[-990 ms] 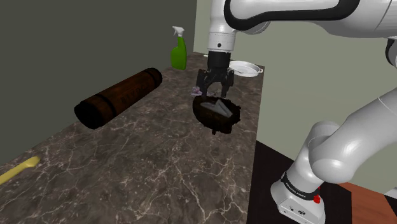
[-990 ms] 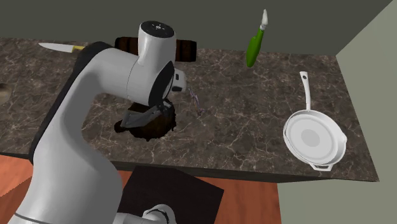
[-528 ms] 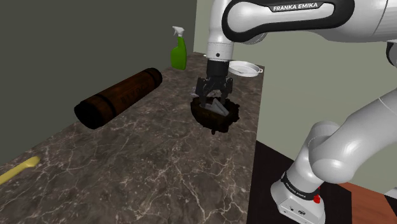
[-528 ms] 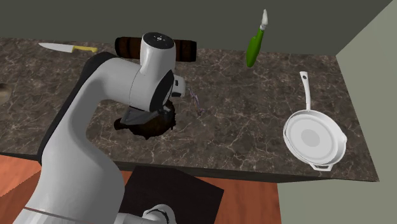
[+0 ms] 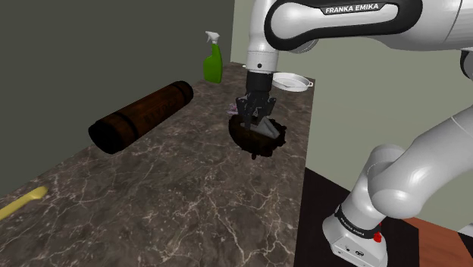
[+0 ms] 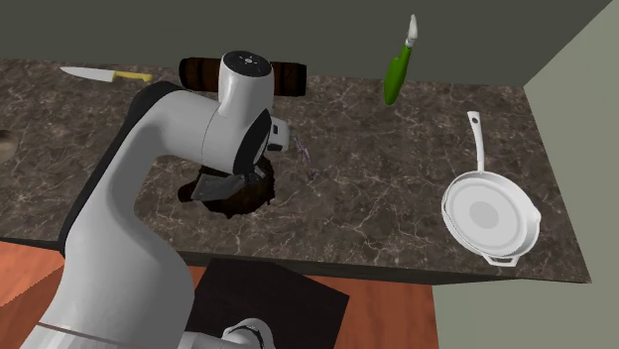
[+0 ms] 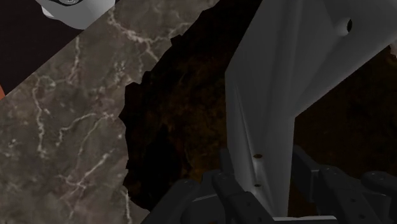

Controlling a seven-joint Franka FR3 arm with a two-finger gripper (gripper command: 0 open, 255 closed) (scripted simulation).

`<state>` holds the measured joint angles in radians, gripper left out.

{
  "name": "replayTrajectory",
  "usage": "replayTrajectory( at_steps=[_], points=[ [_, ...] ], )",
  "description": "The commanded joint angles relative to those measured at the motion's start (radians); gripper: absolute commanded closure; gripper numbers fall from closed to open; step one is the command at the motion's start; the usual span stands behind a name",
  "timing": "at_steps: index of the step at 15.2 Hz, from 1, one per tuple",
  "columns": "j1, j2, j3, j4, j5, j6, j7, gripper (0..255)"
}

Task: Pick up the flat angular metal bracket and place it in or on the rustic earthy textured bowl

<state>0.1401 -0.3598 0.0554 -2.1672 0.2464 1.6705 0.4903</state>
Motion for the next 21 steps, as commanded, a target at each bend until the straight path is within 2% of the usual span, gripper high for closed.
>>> replayTrajectory(
  at_steps=[1,7,20,21],
  points=[
    [0.000,0.000,0.000,0.000,0.000,0.000,0.000,255],
    [0.000,0.000,0.000,0.000,0.000,0.000,0.000,255],
    [-0.001,0.012,-0.008,0.185,-0.005,-0.169,0.034,255],
    [-0.001,0.011,-0.008,0.170,-0.005,-0.155,0.031,255]
  ],
)
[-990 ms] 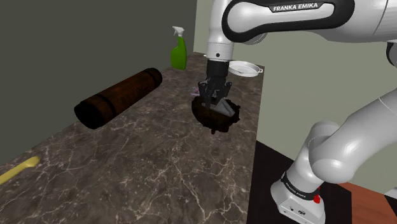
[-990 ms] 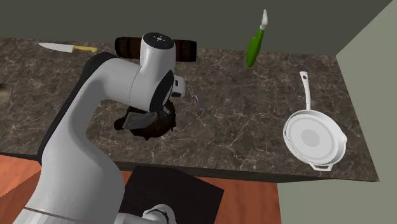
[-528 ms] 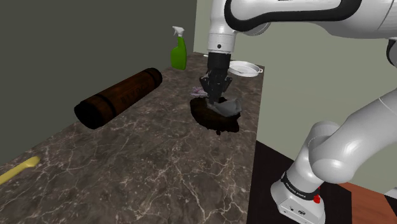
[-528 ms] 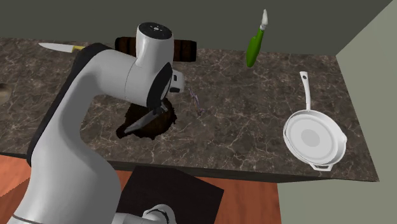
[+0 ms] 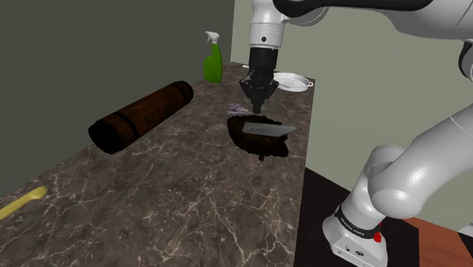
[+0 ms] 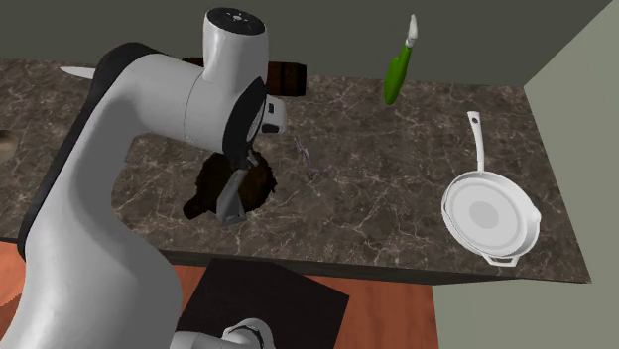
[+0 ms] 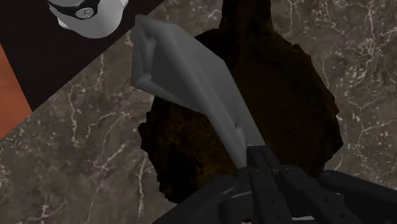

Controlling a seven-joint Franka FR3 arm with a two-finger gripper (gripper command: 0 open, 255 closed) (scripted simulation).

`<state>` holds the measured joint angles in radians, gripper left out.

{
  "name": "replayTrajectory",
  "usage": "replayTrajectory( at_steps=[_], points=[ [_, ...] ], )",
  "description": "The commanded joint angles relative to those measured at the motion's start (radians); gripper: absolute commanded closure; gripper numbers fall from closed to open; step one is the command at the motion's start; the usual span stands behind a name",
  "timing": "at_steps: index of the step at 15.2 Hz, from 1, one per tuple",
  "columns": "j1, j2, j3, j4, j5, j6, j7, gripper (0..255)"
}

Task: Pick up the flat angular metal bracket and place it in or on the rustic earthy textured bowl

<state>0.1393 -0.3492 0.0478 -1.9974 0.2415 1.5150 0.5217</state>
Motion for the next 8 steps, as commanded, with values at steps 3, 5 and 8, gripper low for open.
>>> replayTrajectory(
  at_steps=[3,5,8],
  points=[
    [0.055,-0.098,0.036,-0.093,-0.098,0.044,-0.201,0],
    [0.116,-0.223,0.056,-0.218,-0.191,0.108,-0.408,0],
    [0.120,-0.228,0.055,-0.249,-0.192,0.134,-0.408,0]
  ],
)
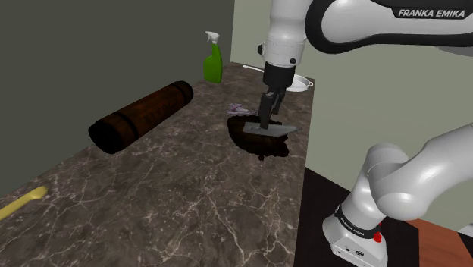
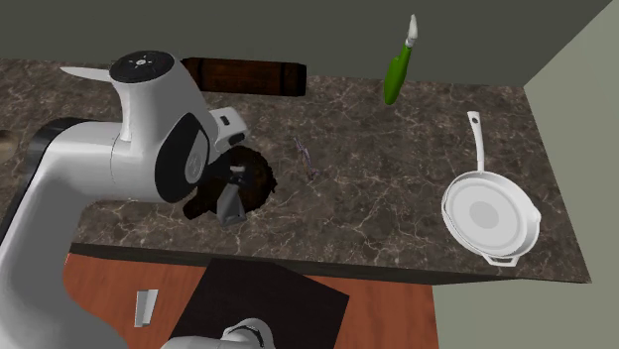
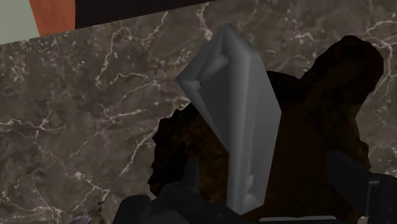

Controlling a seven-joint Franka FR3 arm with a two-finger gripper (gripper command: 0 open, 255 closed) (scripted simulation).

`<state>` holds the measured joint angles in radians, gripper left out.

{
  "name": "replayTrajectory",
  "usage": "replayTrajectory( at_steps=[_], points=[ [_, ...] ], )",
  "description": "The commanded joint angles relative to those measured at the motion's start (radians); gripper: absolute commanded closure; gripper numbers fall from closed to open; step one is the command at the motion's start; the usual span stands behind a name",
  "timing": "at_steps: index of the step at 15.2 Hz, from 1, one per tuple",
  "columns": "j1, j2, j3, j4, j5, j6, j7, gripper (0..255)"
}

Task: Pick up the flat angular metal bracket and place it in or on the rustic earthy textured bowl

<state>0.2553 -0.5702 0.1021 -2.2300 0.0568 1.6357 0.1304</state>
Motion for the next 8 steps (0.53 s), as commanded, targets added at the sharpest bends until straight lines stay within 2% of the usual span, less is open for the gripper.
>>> replayTrajectory(
  at_steps=[1,5,8],
  points=[
    [0.004,-0.009,0.001,-0.032,-0.007,0.027,-0.017,0],
    [0.006,-0.016,0.003,-0.098,-0.005,0.086,-0.018,0],
    [0.006,-0.016,0.003,-0.098,-0.005,0.086,-0.018,0]
  ],
)
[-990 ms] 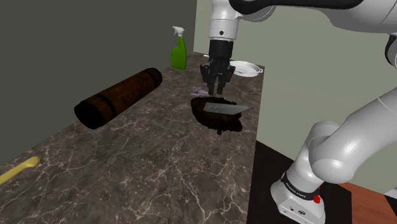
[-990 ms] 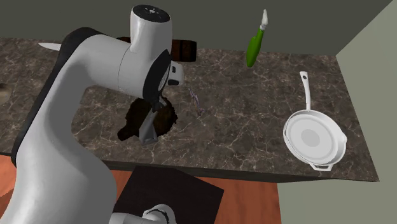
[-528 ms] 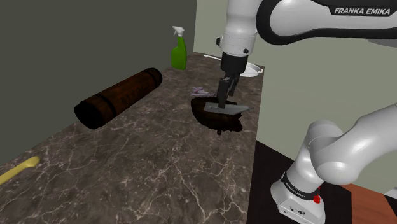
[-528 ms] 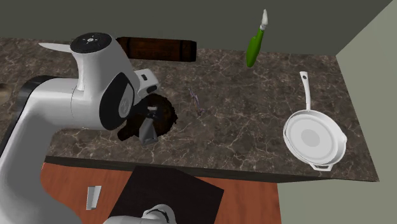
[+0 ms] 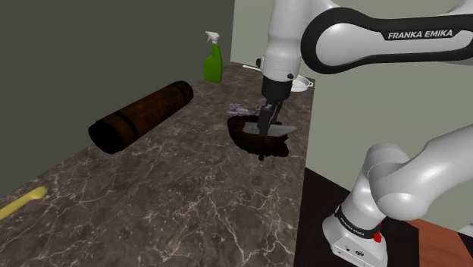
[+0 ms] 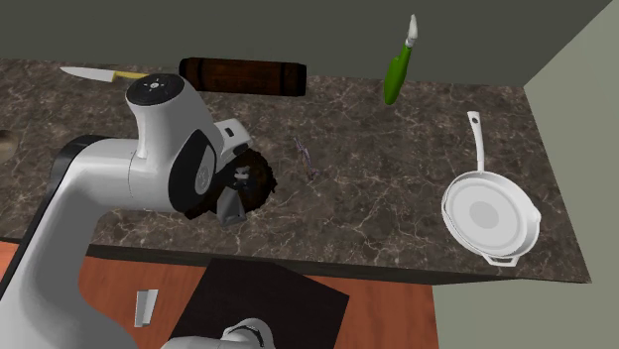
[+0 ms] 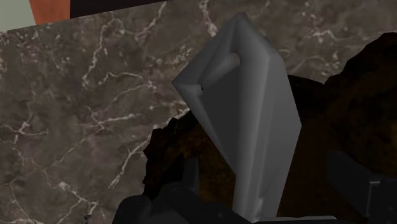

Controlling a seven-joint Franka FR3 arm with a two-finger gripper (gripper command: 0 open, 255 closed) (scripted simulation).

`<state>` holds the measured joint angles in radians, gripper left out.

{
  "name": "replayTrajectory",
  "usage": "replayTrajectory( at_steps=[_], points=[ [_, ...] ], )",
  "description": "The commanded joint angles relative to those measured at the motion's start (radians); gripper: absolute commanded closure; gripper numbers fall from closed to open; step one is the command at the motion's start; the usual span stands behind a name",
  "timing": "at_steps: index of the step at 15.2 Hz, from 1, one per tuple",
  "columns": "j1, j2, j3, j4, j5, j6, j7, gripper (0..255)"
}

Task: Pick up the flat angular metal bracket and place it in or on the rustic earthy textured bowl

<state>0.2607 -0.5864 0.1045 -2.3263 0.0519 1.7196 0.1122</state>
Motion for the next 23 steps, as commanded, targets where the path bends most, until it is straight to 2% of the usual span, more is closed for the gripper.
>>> replayTrajectory(
  at_steps=[1,5,6,15,23],
  points=[
    [0.000,0.000,0.000,-0.002,0.000,0.002,0.000,0],
    [0.000,0.000,0.000,-0.002,0.000,0.002,0.000,0],
    [0.000,0.000,0.000,-0.002,0.000,0.002,0.000,255],
    [0.000,0.000,0.000,-0.002,0.000,0.002,0.000,255],
    [-0.002,0.012,-0.004,0.115,-0.004,-0.102,0.001,255]
  ],
)
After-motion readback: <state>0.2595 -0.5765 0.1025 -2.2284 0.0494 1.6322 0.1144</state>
